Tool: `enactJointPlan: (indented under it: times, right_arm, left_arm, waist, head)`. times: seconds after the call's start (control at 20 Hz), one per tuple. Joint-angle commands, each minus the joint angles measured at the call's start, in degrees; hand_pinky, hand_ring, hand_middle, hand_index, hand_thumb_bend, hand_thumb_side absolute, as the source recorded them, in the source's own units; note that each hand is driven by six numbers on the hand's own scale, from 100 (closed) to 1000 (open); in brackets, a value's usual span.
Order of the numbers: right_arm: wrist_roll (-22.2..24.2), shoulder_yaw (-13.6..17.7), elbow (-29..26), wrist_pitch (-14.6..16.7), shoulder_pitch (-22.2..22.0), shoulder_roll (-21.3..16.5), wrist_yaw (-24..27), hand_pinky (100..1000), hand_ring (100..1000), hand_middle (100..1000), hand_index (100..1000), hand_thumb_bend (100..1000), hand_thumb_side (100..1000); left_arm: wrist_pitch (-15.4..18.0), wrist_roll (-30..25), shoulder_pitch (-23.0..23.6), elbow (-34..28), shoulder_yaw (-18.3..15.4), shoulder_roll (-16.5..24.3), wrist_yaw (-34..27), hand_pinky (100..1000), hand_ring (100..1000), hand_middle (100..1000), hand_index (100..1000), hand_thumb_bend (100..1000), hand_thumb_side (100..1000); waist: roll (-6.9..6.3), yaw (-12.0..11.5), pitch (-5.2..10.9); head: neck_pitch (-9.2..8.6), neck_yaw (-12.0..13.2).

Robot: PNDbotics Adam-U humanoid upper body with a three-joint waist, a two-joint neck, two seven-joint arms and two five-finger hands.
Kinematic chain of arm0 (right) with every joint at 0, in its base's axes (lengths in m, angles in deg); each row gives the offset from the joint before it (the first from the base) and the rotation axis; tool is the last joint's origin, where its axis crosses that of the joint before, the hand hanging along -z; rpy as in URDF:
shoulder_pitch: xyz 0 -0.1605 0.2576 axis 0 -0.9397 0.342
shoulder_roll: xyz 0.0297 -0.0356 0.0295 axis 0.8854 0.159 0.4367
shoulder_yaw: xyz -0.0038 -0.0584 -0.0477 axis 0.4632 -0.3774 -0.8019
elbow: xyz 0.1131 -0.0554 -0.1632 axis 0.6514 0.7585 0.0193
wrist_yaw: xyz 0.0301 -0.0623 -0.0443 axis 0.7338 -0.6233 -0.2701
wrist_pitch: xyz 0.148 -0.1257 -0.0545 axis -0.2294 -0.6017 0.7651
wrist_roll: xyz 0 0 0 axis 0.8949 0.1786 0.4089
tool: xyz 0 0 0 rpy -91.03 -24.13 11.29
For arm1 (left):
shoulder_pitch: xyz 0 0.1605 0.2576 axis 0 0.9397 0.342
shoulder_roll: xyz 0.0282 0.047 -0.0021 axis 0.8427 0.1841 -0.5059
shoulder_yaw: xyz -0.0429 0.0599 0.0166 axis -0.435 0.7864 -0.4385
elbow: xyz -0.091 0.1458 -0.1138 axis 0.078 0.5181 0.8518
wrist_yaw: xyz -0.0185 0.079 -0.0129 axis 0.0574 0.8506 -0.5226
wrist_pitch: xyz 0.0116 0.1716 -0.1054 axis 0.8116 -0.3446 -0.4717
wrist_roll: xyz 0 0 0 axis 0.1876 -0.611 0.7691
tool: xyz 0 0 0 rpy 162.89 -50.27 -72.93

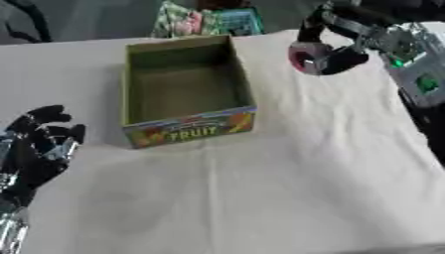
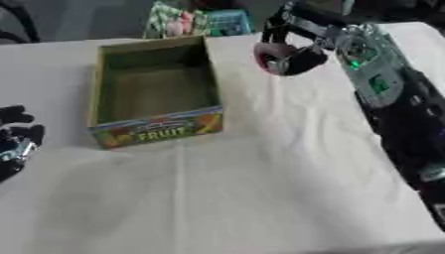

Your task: Pick up objects on the table and place them in the box.

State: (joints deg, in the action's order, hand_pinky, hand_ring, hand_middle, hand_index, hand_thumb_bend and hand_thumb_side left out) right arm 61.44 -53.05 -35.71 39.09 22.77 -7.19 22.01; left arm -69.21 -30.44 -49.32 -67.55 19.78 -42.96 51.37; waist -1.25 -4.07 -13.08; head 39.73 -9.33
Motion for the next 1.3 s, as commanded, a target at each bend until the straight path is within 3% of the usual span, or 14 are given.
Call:
enactJointPlan:
  times: [0.05,0.45,0.75,0.85,0.95,1.0,1.1,1.2,1.3]
  right_arm:
    - [-1.5,0.0,4.0,0.4,4.0,2.7,-2.5,656,598,240,348,100,100]
    - [-7.8,1.4,16.6,0.9,11.0,12.7,-12.1,656,604,247,357,100,100]
    - [-14.2,3.4,24.2,0.7,12.7,17.8,-19.5,669,638,293,411,100,100]
    - [-17.0,4.3,26.9,-0.8,12.9,20.3,-22.2,704,701,409,539,100,100]
    - [-19.1,4.6,28.8,-1.4,13.0,21.7,-25.2,781,796,632,726,100,213]
    - [-19.7,4.7,29.3,-1.7,13.0,22.1,-26.4,824,847,759,820,154,288]
    - [-19.3,4.7,29.7,-1.9,13.0,22.3,-28.1,895,915,887,933,347,367]
    - [-18.2,4.7,29.1,-2.1,13.1,22.1,-28.8,925,944,947,981,454,380]
    - [-18.0,4.8,27.9,-2.3,13.1,21.7,-29.0,935,952,966,998,491,389]
  left_arm:
    - [0.1,-0.4,-0.9,-1.0,0.2,1.0,0.0,586,576,622,747,373,100]
    - [0.0,-0.9,-1.5,-1.2,0.7,0.8,-0.1,586,576,621,747,374,100]
    - [0.0,-1.2,-1.7,-1.3,1.0,0.7,-0.1,586,576,621,747,376,100]
    - [-0.1,-1.3,-1.8,-1.3,1.1,0.5,-0.2,586,575,621,747,376,100]
    - [-0.1,-1.4,-1.9,-1.3,1.2,0.4,-0.3,586,575,621,747,377,100]
    - [-0.1,-1.4,-1.9,-1.3,1.2,0.4,-0.3,586,575,621,746,377,100]
    - [-0.1,-1.4,-1.8,-1.3,1.2,0.4,-0.3,586,575,620,746,377,100]
    - [-0.1,-1.3,-1.7,-1.3,1.1,0.4,-0.3,586,575,620,746,378,100]
    - [-0.1,-1.3,-1.7,-1.3,1.1,0.4,-0.3,586,575,621,746,378,100]
  waist:
    - [0.12,-0.5,0.91]
    - [0.31,-3.6,0.48]
    - [0.32,-5.2,0.37]
    - [0.22,-5.9,0.31]
    - [0.12,-6.2,0.27]
    - [0.08,-6.3,0.25]
    - [0.08,-6.3,0.24]
    - [0.14,-6.1,0.26]
    - [0.16,-5.7,0.29]
  head:
    - [-0.35,-0.6]
    - [-0.95,-2.6]
    - [-1.31,-4.0]
    - [-1.41,-4.8]
    - [-1.51,-5.3]
    - [-1.57,-5.4]
    - [-1.64,-5.4]
    - [-1.63,-5.4]
    - [-1.61,-5.2]
